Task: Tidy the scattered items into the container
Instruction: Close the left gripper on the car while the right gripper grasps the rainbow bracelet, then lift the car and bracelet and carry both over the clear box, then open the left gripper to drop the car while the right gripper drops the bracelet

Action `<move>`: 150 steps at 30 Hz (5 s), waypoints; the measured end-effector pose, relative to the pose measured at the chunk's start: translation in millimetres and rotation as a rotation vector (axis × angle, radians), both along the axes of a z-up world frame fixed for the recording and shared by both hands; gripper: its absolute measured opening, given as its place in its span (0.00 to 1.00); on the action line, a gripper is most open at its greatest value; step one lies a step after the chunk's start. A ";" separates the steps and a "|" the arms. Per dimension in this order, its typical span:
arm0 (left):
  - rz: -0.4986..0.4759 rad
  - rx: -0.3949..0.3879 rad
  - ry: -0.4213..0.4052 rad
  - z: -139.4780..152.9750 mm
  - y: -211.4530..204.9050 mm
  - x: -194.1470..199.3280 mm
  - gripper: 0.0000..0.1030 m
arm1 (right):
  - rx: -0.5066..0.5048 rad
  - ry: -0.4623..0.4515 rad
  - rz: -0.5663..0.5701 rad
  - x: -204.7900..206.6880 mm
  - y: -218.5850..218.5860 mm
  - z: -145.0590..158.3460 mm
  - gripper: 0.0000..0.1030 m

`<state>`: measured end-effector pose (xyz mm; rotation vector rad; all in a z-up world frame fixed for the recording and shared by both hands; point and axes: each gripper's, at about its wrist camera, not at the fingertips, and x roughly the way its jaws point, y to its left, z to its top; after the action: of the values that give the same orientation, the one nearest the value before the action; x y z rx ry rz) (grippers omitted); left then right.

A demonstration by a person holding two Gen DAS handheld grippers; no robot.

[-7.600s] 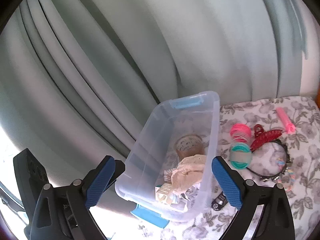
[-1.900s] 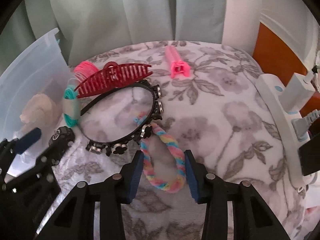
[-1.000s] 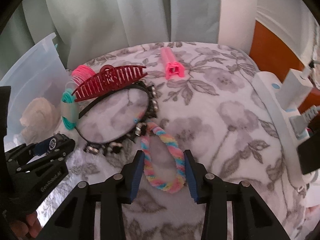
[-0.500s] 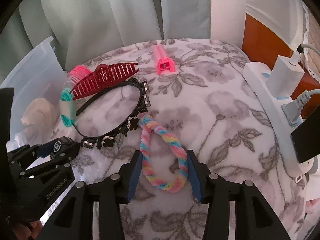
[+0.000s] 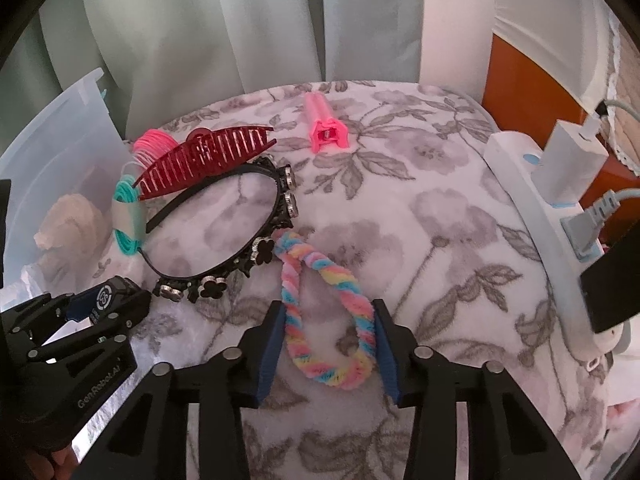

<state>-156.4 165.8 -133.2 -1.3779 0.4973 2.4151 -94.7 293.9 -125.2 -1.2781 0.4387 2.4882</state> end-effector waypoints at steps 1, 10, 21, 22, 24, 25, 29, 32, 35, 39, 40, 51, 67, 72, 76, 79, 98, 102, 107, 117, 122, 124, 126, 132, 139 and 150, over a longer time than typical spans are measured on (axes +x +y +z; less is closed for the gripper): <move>0.002 0.003 -0.007 0.4 -0.8 0.4 0.38 | -0.004 -0.005 -0.003 1.6 -0.2 0.9 0.40; 0.021 0.070 -0.081 5.5 -21.9 13.9 0.36 | -0.104 -0.016 -0.034 24.0 -0.7 4.4 0.17; 0.013 0.077 -0.088 16.0 -26.1 38.2 0.36 | -0.225 0.084 -0.098 55.0 7.7 14.9 0.08; 0.013 0.079 -0.083 18.8 -26.2 39.7 0.36 | -0.234 0.095 -0.112 57.5 9.7 16.8 0.08; 0.014 0.082 -0.074 23.5 -27.3 42.2 0.35 | -0.248 0.111 -0.127 61.6 13.0 20.4 0.08; 0.015 0.083 -0.072 26.7 -32.8 46.4 0.35 | -0.250 0.117 -0.132 63.2 14.2 22.4 0.08; 0.020 0.070 -0.073 30.9 -34.8 51.8 0.35 | -0.247 0.163 -0.145 73.9 18.3 37.8 0.08; 0.009 0.077 -0.057 40.9 -35.4 58.8 0.35 | -0.238 0.196 -0.155 81.4 20.6 50.2 0.08; -0.009 0.093 -0.039 51.7 -30.6 64.0 0.35 | -0.213 0.225 -0.178 88.8 22.3 63.6 0.08; -0.025 0.130 -0.019 70.3 -27.0 68.8 0.35 | -0.174 0.264 -0.204 98.0 22.8 84.0 0.08; -0.030 0.144 -0.011 76.6 -27.2 70.1 0.35 | -0.168 0.276 -0.207 100.5 22.3 89.5 0.08; -0.063 0.327 0.088 154.0 -52.3 89.0 0.35 | -0.103 0.424 -0.220 122.5 0.1 154.7 0.08; 0.023 0.511 0.206 232.6 -104.3 87.1 0.35 | -0.044 0.555 -0.155 121.9 -46.5 228.5 0.08; 0.064 0.587 0.248 262.5 -115.4 78.6 0.35 | -0.051 0.593 -0.131 107.9 -60.9 252.5 0.08; 0.114 0.644 0.277 282.3 -128.0 70.4 0.35 | -0.052 0.629 -0.106 95.5 -75.0 271.6 0.08; 0.149 0.680 0.296 289.4 -139.2 67.8 0.35 | -0.062 0.652 -0.081 85.6 -86.9 283.5 0.08; 0.356 0.697 0.302 229.6 -240.2 54.2 0.35 | -0.010 0.439 0.209 18.8 -190.7 224.7 0.08; 0.381 0.700 0.272 216.2 -249.6 43.1 0.35 | -0.020 0.397 0.244 4.1 -200.6 210.8 0.08; 0.404 0.700 0.234 197.3 -257.9 32.3 0.35 | -0.013 0.344 0.290 -14.1 -216.2 195.6 0.08; 0.433 0.691 0.152 158.1 -267.3 7.4 0.35 | -0.050 0.263 0.318 -43.8 -225.1 161.5 0.08; 0.445 0.688 0.132 144.5 -271.9 -1.0 0.35 | -0.068 0.233 0.328 -54.3 -224.3 144.7 0.08; 0.447 0.686 0.122 140.0 -271.3 -3.3 0.35 | -0.073 0.224 0.330 -58.1 -223.2 140.7 0.08; 0.450 0.682 0.112 136.0 -266.1 -12.4 0.35 | -0.081 0.216 0.331 -59.9 -222.6 136.8 0.08; 0.444 0.659 0.137 134.4 -262.7 -14.1 0.35 | -0.108 0.204 0.345 -65.4 -222.3 126.6 0.08; 0.444 0.650 0.144 137.1 -263.9 -12.0 0.35 | -0.112 0.206 0.343 -68.3 -222.2 124.3 0.08; 0.445 0.618 0.140 139.1 -261.0 -10.2 0.35 | -0.113 0.199 0.345 -70.7 -224.0 124.3 0.10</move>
<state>-166.6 -95.1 5.9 -1.1220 -0.5551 2.6702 -165.4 69.9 -0.9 -1.2410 0.4423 2.9347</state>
